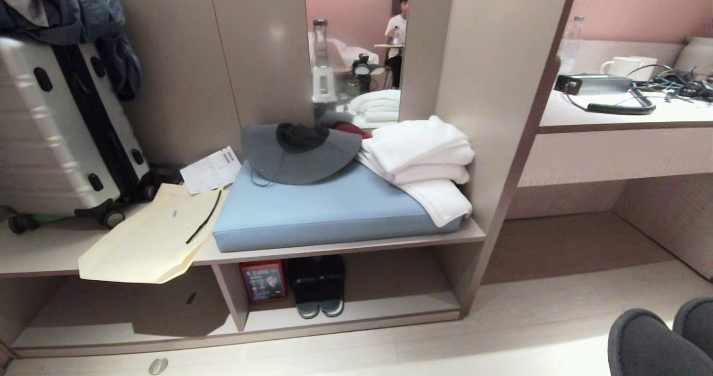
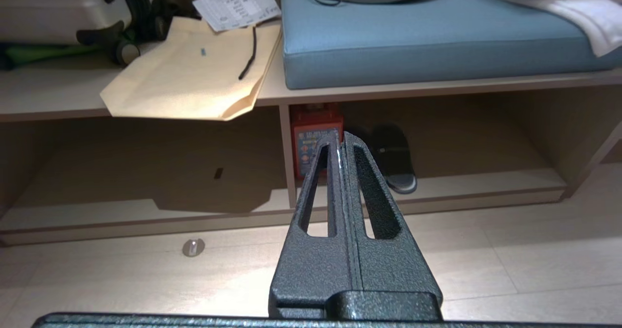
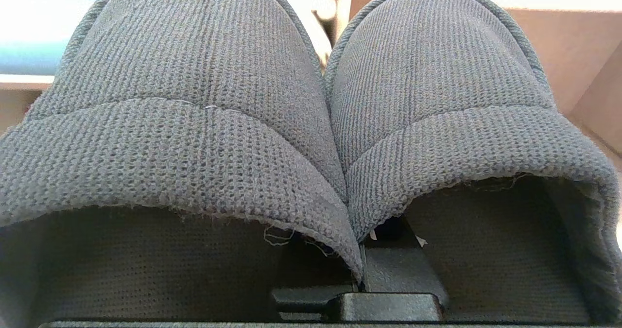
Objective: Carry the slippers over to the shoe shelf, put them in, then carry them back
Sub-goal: Place the slippers on the floor
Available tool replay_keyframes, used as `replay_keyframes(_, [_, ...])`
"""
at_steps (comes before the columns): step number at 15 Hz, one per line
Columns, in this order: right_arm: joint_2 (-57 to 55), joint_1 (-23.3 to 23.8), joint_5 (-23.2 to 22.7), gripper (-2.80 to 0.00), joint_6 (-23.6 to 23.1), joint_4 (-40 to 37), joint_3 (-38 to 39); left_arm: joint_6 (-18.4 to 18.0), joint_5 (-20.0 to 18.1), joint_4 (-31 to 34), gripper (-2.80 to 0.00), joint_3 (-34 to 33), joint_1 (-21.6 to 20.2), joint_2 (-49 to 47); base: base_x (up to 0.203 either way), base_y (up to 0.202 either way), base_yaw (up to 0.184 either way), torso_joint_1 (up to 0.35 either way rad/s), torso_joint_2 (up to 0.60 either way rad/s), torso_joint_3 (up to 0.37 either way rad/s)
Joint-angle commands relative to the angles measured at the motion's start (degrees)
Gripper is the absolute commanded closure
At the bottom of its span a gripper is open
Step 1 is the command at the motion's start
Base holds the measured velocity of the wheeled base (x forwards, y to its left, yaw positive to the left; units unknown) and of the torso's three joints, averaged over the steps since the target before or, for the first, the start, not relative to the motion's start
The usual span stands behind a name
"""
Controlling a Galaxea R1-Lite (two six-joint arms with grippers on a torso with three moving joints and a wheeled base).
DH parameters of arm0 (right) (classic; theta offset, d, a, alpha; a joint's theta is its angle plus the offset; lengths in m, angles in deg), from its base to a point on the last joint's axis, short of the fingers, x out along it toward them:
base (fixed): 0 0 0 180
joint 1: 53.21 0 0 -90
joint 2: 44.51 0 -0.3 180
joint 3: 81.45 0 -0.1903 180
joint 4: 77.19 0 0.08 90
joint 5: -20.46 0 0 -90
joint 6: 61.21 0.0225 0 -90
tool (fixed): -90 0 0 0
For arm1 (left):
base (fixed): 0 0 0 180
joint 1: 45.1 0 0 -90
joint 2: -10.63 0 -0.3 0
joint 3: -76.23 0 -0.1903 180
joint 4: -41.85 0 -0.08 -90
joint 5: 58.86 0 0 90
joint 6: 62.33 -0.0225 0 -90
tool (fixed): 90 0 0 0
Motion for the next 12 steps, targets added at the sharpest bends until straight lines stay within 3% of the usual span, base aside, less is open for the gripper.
replay_keyframes(1, [0.01, -0.02, -0.02, 0.0, -0.05, 0.0, 0.0, 0.06, 0.02, -0.01, 0.0, -0.09, 0.01, 0.0, 0.0, 0.0, 0.0, 0.007, 0.0, 0.197])
replay_keyframes(5, [0.01, -0.02, -0.02, 0.0, -0.05, 0.0, 0.0, -0.5, 0.02, -0.01, 0.0, 0.0, -0.02, 0.0, 0.0, 0.0, 0.0, 0.002, 0.0, 0.151])
replay_keyframes(12, [0.01, -0.02, -0.02, 0.0, -0.05, 0.0, 0.0, -0.5, 0.02, -0.01, 0.0, 0.0, 0.02, 0.0, 0.0, 0.0, 0.0, 0.001, 0.0, 0.011])
